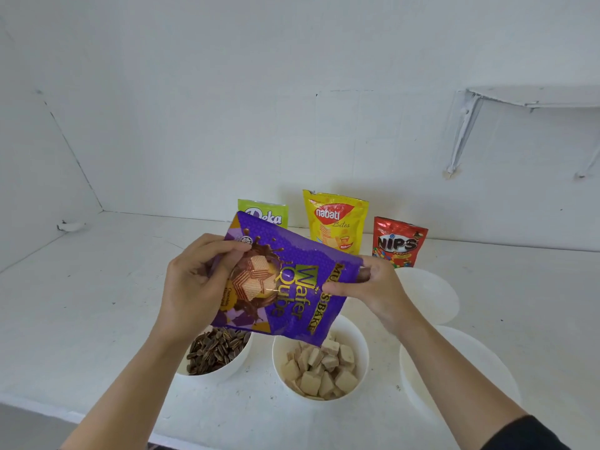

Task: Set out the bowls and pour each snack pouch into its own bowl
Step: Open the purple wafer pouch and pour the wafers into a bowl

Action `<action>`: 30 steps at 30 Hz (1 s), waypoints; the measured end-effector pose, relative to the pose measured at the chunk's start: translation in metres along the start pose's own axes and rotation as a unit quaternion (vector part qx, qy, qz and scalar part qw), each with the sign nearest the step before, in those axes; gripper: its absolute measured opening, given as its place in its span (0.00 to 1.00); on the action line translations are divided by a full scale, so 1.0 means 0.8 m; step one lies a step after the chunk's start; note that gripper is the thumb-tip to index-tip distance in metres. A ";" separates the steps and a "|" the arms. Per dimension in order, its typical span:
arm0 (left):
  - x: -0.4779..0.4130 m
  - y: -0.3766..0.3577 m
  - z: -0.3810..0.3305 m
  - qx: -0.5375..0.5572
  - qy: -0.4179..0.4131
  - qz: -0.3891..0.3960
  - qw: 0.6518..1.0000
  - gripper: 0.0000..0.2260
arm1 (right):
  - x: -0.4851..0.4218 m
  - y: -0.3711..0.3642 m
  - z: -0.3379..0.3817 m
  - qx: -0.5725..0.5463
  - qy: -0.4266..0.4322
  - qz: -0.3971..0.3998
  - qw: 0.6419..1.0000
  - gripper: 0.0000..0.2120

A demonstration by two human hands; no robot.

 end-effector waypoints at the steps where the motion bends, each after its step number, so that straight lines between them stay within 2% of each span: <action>1: 0.001 -0.001 0.001 0.001 0.003 -0.010 1.000 0.12 | 0.003 -0.003 -0.004 -0.052 -0.005 -0.021 0.998 0.20; 3: 0.005 -0.006 0.003 -0.001 0.009 -0.023 1.000 0.12 | 0.010 -0.012 -0.013 -0.145 -0.022 -0.042 0.988 0.20; 5: 0.012 -0.012 0.007 0.018 0.029 -0.036 0.999 0.12 | 0.019 -0.024 -0.021 -0.203 -0.038 -0.031 0.978 0.20; 8: 0.022 -0.020 0.020 0.033 0.062 -0.062 0.996 0.13 | 0.029 -0.043 -0.036 -0.199 -0.062 -0.007 0.978 0.24; 11: 0.032 -0.026 0.030 0.024 0.087 -0.083 0.992 0.17 | 0.038 -0.057 -0.045 -0.167 -0.078 -0.003 0.983 0.22; 15: 0.047 -0.029 0.041 0.032 0.127 -0.074 0.989 0.16 | 0.037 -0.061 -0.043 -0.267 -0.074 -0.033 0.960 0.22; 18: 0.057 -0.029 0.045 0.040 0.144 -0.042 0.988 0.14 | 0.029 -0.060 -0.037 -0.347 -0.087 -0.070 0.931 0.22; 21: 0.066 -0.029 0.042 0.092 0.175 -0.018 0.980 0.14 | 0.025 -0.060 -0.032 -0.379 -0.096 -0.099 0.915 0.22; 24: 0.073 -0.027 0.037 0.166 0.246 0.063 0.953 0.24 | 0.023 -0.054 -0.032 -0.396 -0.100 -0.130 0.904 0.21; 27: 0.079 -0.028 0.038 0.185 0.281 0.191 0.922 0.33 | 0.014 -0.048 -0.029 -0.391 -0.098 -0.145 0.904 0.16; 30: 0.075 -0.026 0.042 0.155 0.287 0.209 0.922 0.36 | 0.003 -0.045 -0.017 -0.338 -0.080 -0.164 0.923 0.15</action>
Point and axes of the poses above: each hand's wrist, its own x-axis away from the middle knuckle, its own y-axis out of the back of the hand, z = x × y, the point moved 2 cm from there along -x, towards the middle knuckle, and after that the axes turned 4 degrees about z, right-handed, at the moved point
